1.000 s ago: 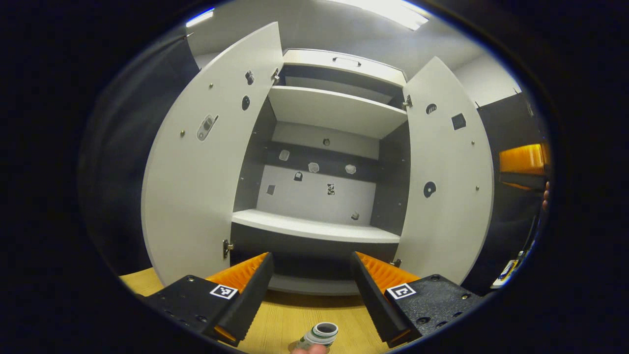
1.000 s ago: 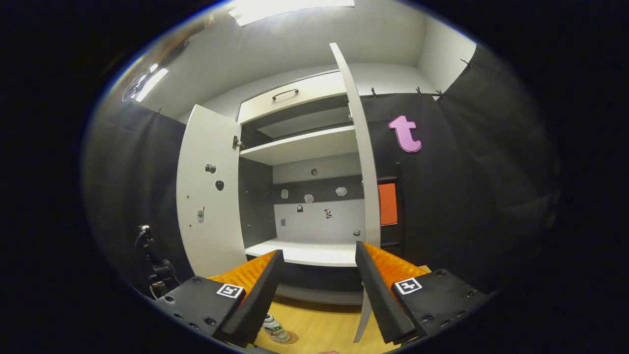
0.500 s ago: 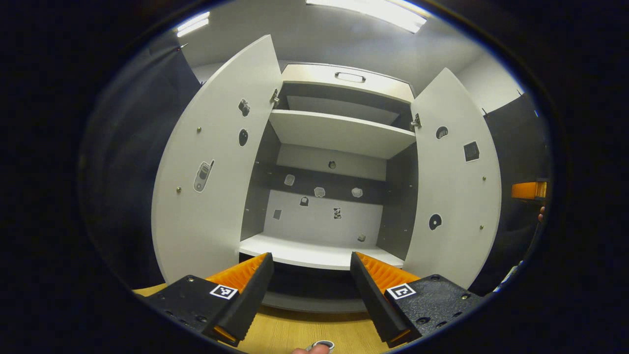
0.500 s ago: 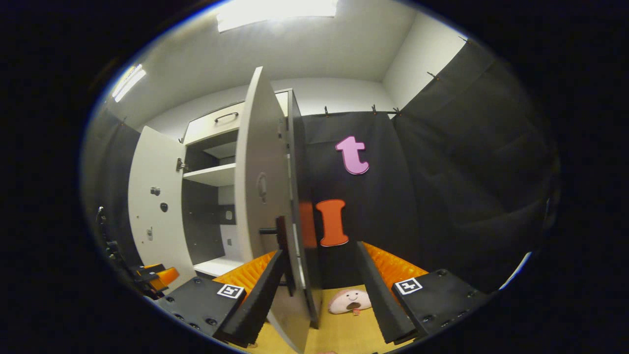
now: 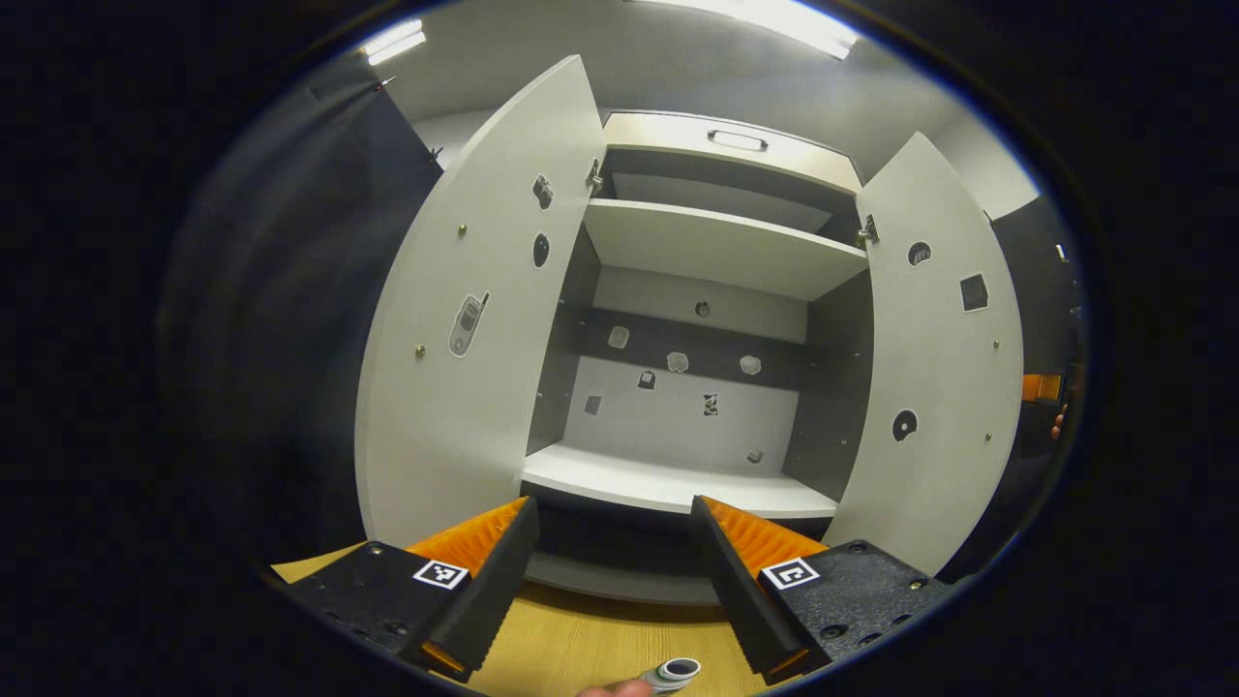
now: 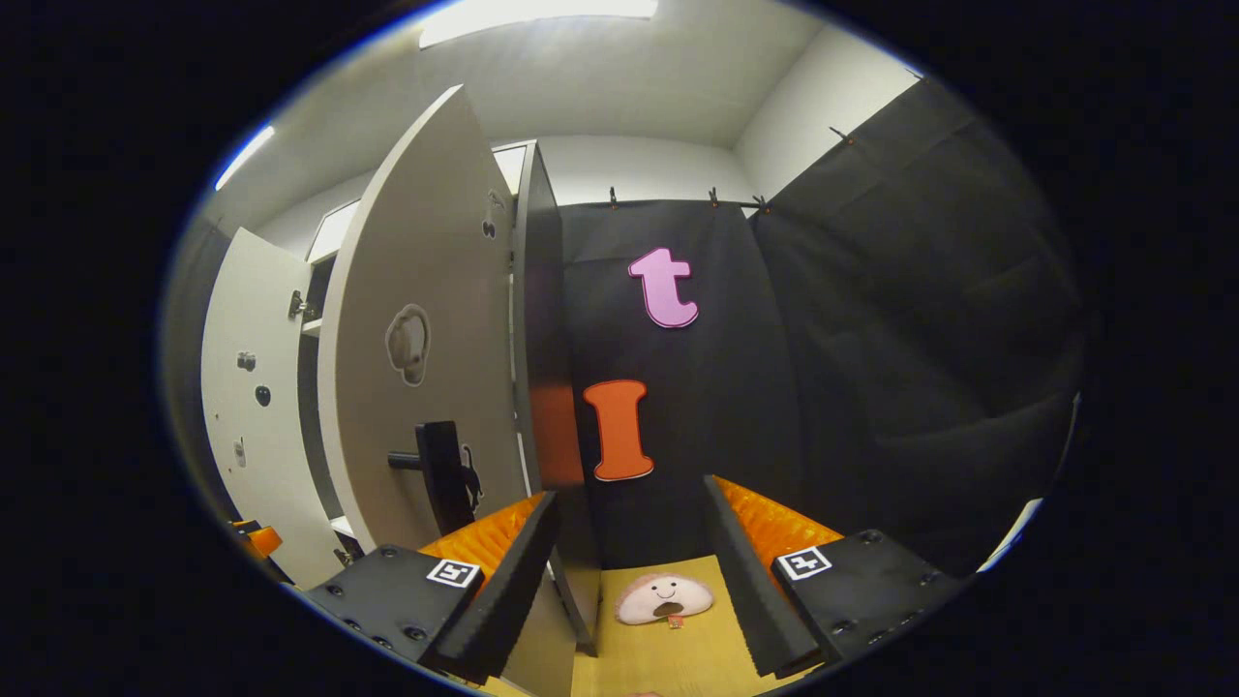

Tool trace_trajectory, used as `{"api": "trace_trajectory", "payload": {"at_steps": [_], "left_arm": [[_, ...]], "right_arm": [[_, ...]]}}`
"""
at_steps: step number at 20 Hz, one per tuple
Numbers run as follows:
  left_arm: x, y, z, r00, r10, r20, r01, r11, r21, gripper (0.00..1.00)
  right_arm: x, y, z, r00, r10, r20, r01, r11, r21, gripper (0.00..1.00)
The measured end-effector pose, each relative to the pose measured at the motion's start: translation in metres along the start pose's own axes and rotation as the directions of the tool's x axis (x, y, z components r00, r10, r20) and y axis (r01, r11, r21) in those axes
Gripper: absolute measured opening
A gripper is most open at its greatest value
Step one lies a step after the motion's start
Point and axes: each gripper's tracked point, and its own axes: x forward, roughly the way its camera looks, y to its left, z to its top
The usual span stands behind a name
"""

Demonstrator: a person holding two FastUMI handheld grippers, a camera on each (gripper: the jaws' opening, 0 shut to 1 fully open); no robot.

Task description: Grasp the bottle in the cabinet with the left hand and place it on the coaster, then close the right door with the right hand and the left door with the left hand.

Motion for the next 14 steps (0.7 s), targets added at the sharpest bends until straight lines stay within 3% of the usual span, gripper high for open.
{"api": "trace_trajectory", "payload": {"at_steps": [5, 8, 14], "left_arm": [[0.007, 0.022, -0.007, 1.0, -0.031, -0.002, 0.031, 0.998, -0.051, 0.95], [0.01, 0.03, -0.01, 0.998, -0.065, -0.014, 0.064, 0.996, -0.055, 0.95], [0.017, 0.042, -0.007, 0.995, -0.101, -0.006, 0.101, 0.994, -0.05, 0.95]], "right_arm": [[-0.001, 0.012, -0.001, 0.997, -0.065, 0.052, 0.066, 0.998, -0.011, 0.93], [-0.003, 0.024, -0.001, 0.997, -0.058, 0.047, 0.06, 0.998, -0.034, 1.0], [-0.008, 0.082, -0.007, 0.999, -0.005, 0.045, 0.007, 0.999, -0.042, 0.97]]}}
